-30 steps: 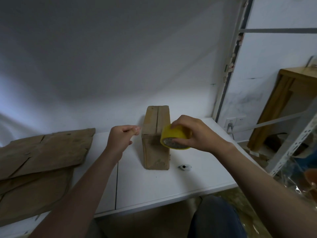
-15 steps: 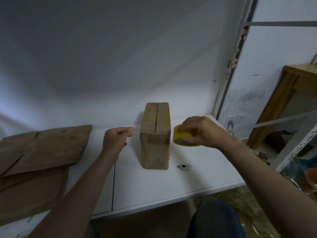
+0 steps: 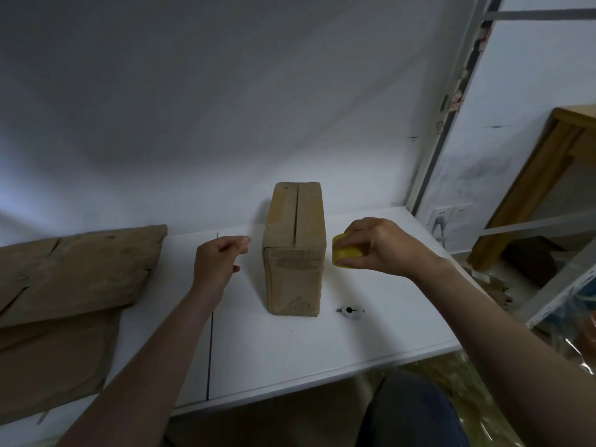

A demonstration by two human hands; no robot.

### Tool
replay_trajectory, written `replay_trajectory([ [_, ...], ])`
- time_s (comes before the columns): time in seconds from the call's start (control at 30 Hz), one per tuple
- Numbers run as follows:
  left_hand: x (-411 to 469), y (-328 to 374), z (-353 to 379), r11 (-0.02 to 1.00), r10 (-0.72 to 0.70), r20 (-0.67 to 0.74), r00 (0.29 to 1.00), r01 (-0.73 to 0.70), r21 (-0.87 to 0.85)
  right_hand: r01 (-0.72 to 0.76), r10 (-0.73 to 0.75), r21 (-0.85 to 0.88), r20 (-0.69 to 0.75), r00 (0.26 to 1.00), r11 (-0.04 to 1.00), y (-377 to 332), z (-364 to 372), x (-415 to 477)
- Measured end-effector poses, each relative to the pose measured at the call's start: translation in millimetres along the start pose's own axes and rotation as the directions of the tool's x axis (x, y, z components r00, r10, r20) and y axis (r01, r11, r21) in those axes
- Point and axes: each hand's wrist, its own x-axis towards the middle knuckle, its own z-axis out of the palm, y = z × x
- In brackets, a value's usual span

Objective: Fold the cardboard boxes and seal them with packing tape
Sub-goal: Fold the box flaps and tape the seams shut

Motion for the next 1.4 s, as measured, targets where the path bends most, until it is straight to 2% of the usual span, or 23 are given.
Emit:
replay_trajectory([
  [0.13, 1, -10, 16, 1.0, -0.013, 0.011, 1.0, 0.013, 0.002, -0.043, 0.041, 0.05, 0.041, 0.998, 0.998, 10, 16, 4],
  [0.23, -5, -16, 34, 0.998, 0.033, 0.015, 0.999, -0.034, 0.045, -0.041, 0.037, 0.07, 0.053, 0.998, 0.997, 11, 28, 4],
  [0.43, -16, -28, 55, 0.991, 0.105, -0.096, 0.99, -0.096, 0.095, -0.025, 0.024, 0.057, 0.025, 0.999, 0.998, 9, 37, 5],
  [0.57, -17, -26, 56, 0.966, 0.162, -0.07, 0.984, -0.143, 0.217, -0.022, 0.022, 0.07, 0.01, 1.0, 0.997, 6, 39, 6],
  [0.63, -12, -28, 54, 0.956, 0.147, -0.028, 0.989, -0.135, 0.262, -0.023, 0.023, 0.065, 0.0, 1.0, 0.998, 4, 38, 7],
  [0.77, -8, -29, 48, 0.964, -0.036, 0.032, 0.999, 0.026, 0.263, -0.02, 0.023, 0.069, -0.032, 0.999, 0.997, 1, 37, 4],
  [0.8, -9, -26, 46, 0.966, -0.005, -0.001, 1.0, 0.005, 0.259, -0.022, 0.025, 0.069, -0.038, 0.999, 0.997, 0, 37, 4],
  [0.9, -17, -15, 43, 0.928, 0.23, -0.106, 0.967, -0.185, 0.323, -0.027, 0.03, 0.056, -0.047, 0.998, 0.998, -3, 36, 6],
  [0.93, -20, -12, 45, 0.938, 0.23, -0.114, 0.967, -0.189, 0.292, -0.027, 0.03, 0.052, -0.048, 0.998, 0.998, -4, 36, 6],
  [1.0, -32, -6, 50, 0.969, 0.141, -0.093, 0.986, -0.118, 0.218, -0.026, 0.028, 0.05, -0.046, 0.999, 0.998, -5, 38, 7],
  [1.13, -48, 4, 49, 0.949, 0.073, -0.019, 0.997, -0.064, 0.309, -0.036, 0.038, 0.045, -0.05, 0.998, 0.998, -8, 42, 8],
  [1.3, -32, 24, 38, 0.905, 0.076, 0.15, 0.986, -0.131, 0.405, -0.053, 0.055, 0.039, -0.038, 0.998, 0.998, -11, 39, 14],
  [1.4, -32, 40, 53, 0.91, -0.042, 0.146, 0.988, -0.022, 0.415, -0.066, 0.067, 0.018, -0.041, 0.997, 0.998, -15, 40, 18],
])
